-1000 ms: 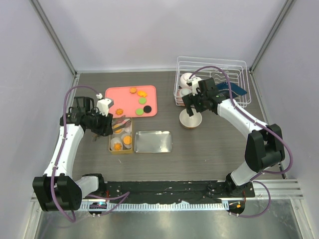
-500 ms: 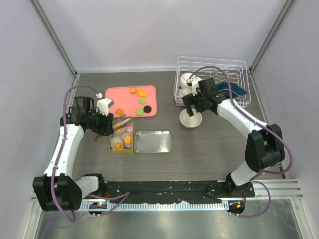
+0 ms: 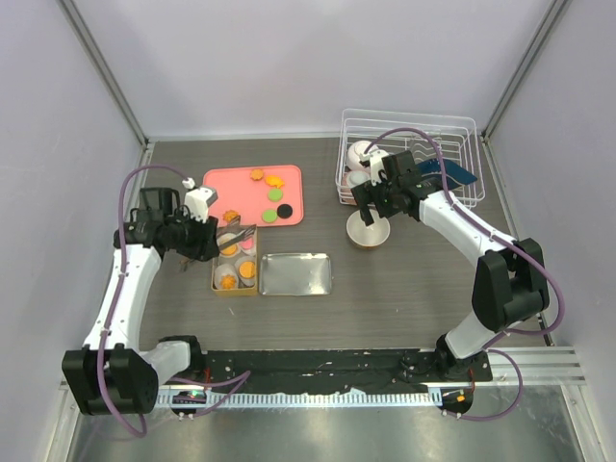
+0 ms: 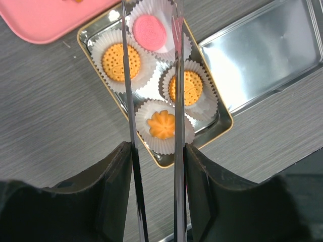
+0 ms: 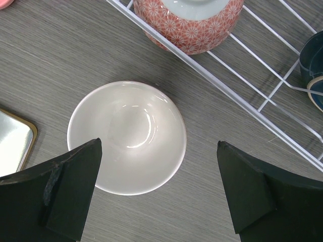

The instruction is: Pack the cookies

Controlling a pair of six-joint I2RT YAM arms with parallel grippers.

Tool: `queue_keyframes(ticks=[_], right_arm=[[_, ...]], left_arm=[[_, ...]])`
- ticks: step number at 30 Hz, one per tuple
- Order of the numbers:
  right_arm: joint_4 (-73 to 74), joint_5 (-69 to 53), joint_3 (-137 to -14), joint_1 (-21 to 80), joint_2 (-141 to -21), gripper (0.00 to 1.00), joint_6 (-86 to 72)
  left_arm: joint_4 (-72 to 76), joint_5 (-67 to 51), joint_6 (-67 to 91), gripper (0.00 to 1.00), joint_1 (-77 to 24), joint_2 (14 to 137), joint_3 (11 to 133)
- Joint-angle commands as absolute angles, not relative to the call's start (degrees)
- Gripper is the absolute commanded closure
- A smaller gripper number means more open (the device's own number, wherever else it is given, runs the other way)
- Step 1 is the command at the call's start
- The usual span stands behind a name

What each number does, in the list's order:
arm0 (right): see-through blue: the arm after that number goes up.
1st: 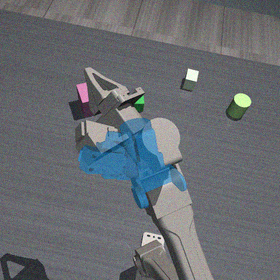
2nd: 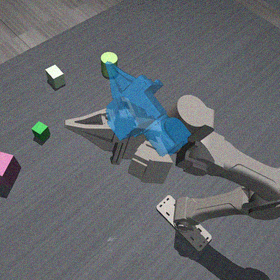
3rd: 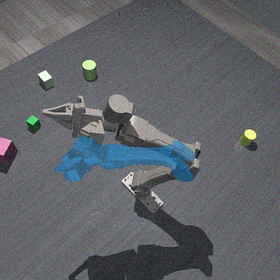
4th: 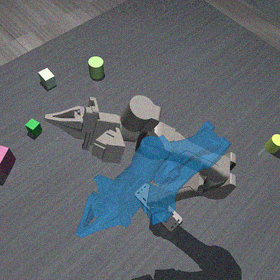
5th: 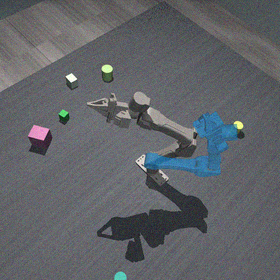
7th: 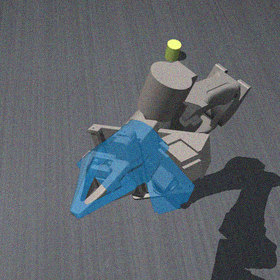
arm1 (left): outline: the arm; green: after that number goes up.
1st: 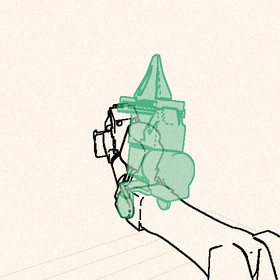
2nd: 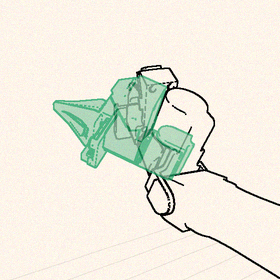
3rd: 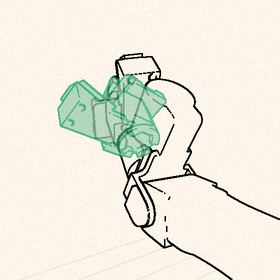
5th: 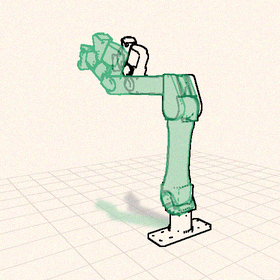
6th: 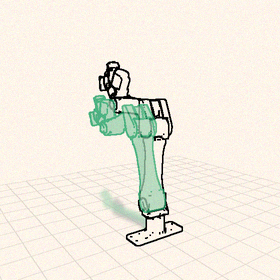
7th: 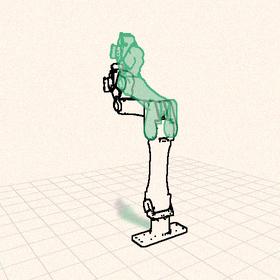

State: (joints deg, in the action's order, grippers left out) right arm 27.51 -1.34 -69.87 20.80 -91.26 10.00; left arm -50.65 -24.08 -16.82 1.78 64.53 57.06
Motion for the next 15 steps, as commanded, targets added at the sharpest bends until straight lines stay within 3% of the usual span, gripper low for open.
queue_keyframes(ticks=[1,10,15], right_arm=[[26.9,-1.0,-72.2,21.1,-91.2,0.00,10.4],[26.9,-1.2,-72.2,21.1,-91.0,0.00,10.4],[26.8,-1.1,-72.2,21.1,-90.0,0.00,10.3]], left_arm=[[-46.6,-24.9,-15.2,0.52,1.8,60.5,57.6],[-44.1,-21.5,-12.3,0.52,1.8,56.1,57.2],[-40.5,-18.4,-9.8,0.47,1.8,53.8,56.5]])
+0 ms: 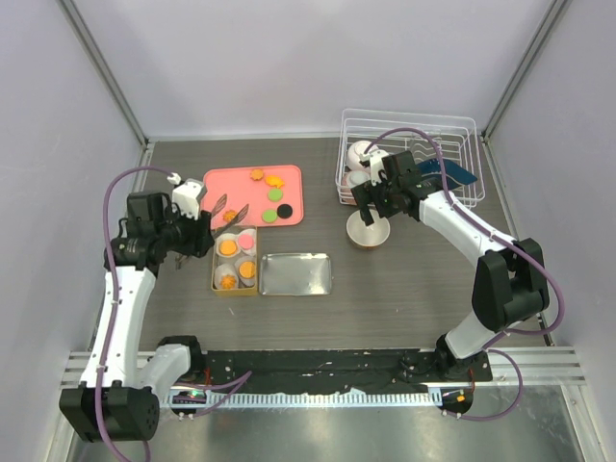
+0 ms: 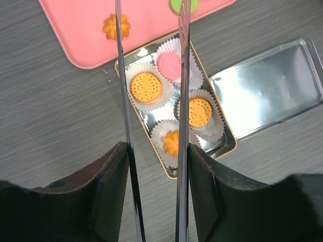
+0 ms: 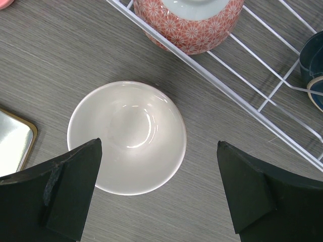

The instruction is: Pack the cookies

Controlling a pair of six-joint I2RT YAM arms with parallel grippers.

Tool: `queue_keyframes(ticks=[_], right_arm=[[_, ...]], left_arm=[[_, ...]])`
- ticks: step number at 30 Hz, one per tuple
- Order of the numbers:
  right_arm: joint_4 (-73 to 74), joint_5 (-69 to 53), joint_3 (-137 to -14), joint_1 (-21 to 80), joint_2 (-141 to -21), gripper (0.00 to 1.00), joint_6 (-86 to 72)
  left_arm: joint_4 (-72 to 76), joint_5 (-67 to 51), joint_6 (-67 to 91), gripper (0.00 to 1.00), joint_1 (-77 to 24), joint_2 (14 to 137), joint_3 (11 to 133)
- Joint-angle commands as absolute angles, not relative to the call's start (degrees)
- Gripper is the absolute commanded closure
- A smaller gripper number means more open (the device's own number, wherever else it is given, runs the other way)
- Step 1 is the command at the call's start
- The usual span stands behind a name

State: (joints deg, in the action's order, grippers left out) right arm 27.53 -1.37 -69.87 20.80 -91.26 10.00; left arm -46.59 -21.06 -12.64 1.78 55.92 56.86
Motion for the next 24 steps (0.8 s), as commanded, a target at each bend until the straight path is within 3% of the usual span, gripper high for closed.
queue_keyframes(ticks=[1,12,24], right_arm=[[26.8,-1.2,-72.4,21.1,-89.7,0.00,10.3],[26.2,-3.1,-72.3,21.5,-84.8,0.00,9.0],[26.2,-2.9,-72.1,21.5,-85.3,0.00,9.3]], left_arm=[[-40.0,-17.9,-9.0,0.46,1.8,53.5,56.5],[-32.4,-14.2,-5.7,0.46,1.8,57.3,56.1],[-9.4,-4.7,-6.3,0.47,3.9,71.4,52.7]])
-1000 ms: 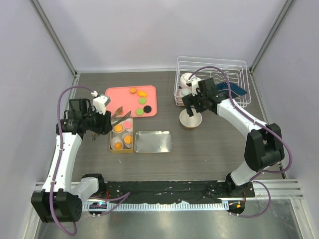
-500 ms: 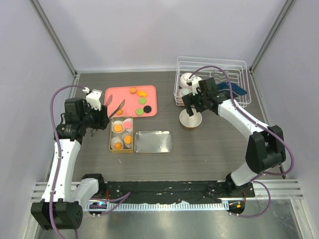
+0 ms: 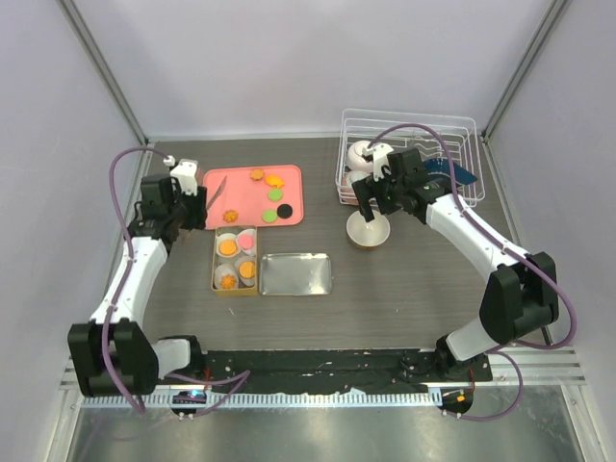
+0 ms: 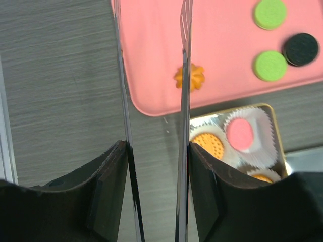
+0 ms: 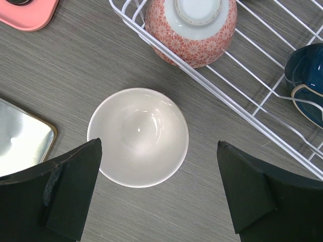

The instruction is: Pack the cookies

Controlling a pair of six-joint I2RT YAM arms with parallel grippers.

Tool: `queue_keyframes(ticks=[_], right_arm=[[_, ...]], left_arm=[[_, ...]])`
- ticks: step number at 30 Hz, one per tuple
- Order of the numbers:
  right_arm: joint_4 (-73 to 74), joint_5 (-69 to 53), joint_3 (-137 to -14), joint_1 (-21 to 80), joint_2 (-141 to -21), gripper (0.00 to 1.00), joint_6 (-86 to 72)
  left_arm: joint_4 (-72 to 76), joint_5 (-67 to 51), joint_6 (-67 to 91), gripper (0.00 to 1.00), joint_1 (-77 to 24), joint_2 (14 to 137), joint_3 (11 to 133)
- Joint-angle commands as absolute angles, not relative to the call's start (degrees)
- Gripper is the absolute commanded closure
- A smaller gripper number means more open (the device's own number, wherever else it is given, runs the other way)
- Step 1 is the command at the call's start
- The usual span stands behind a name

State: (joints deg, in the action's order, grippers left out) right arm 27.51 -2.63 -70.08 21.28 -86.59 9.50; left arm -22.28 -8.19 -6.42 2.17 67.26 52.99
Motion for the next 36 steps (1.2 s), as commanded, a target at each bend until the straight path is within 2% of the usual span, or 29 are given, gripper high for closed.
queue_keyframes(ticks=[1,8,16,36], right_arm=[[26.2,-2.9,-72.1,21.5,-85.3,0.00,9.3],[26.2,-3.1,-71.9,21.5,-86.0,0.00,9.7],[26.2,-2.9,-72.0,21.5,-87.2,0.00,9.9],[26.3,-3.2,-72.1,21.5,-87.5,0.00,10.0]], left_arm=[[-7.1,-4.6,-6.2,0.47,4.6,72.5,52.6],[1.9,-9.0,-4.2,0.47,13.6,81.0,52.1],[5.2,-10.8,-6.0,0.47,17.7,87.5,52.6],[-4.8,-13.5,-9.9,0.45,19.3,98.6,60.0]])
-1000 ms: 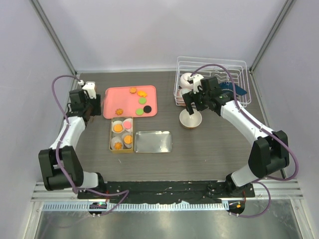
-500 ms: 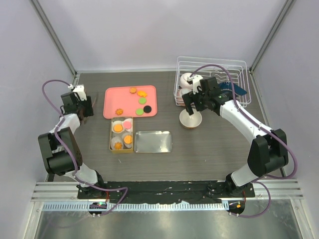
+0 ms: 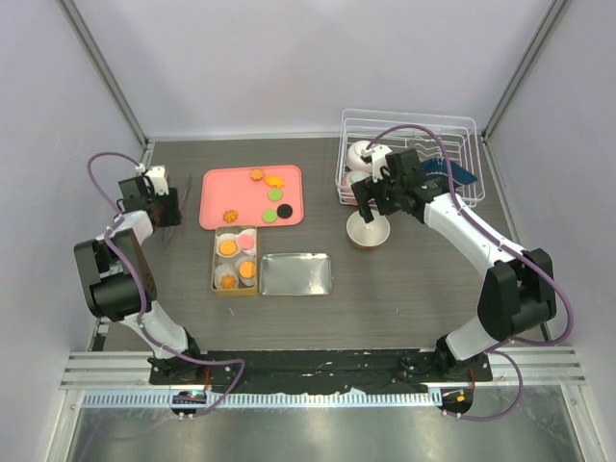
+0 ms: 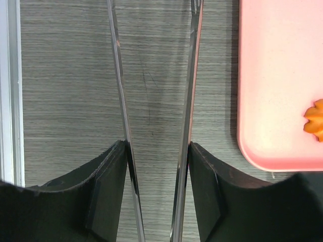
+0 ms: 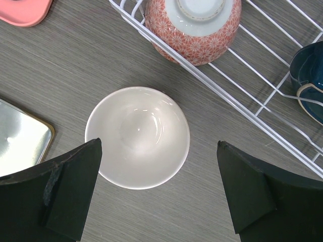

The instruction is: Pack the cookies

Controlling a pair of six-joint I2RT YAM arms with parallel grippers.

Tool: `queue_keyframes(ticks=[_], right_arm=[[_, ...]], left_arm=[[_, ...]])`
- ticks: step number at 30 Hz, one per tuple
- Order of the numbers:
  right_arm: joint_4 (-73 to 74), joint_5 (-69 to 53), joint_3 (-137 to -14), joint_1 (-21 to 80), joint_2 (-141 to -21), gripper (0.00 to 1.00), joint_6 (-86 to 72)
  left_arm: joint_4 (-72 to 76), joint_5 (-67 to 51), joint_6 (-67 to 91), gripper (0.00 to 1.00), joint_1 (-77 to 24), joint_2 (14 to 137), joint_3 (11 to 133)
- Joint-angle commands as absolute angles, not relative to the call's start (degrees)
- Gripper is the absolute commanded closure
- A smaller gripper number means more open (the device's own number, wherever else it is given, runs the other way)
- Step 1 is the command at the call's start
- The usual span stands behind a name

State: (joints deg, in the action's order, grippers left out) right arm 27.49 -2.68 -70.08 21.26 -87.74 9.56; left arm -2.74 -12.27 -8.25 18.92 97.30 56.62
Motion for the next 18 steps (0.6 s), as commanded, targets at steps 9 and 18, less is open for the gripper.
queue_keyframes(ticks=[9,18], right_arm=[[26.5,-3.3,-72.1,21.5,-87.5,0.00,9.9],[26.5,-3.3,-72.2,21.6,-87.6,0.00,9.9]], left_arm=[[-9.0,-12.6,-11.0,0.45,19.3,101.9,62.8],[-12.6,-12.3,-11.8,0.43,19.2,103.8,65.3]])
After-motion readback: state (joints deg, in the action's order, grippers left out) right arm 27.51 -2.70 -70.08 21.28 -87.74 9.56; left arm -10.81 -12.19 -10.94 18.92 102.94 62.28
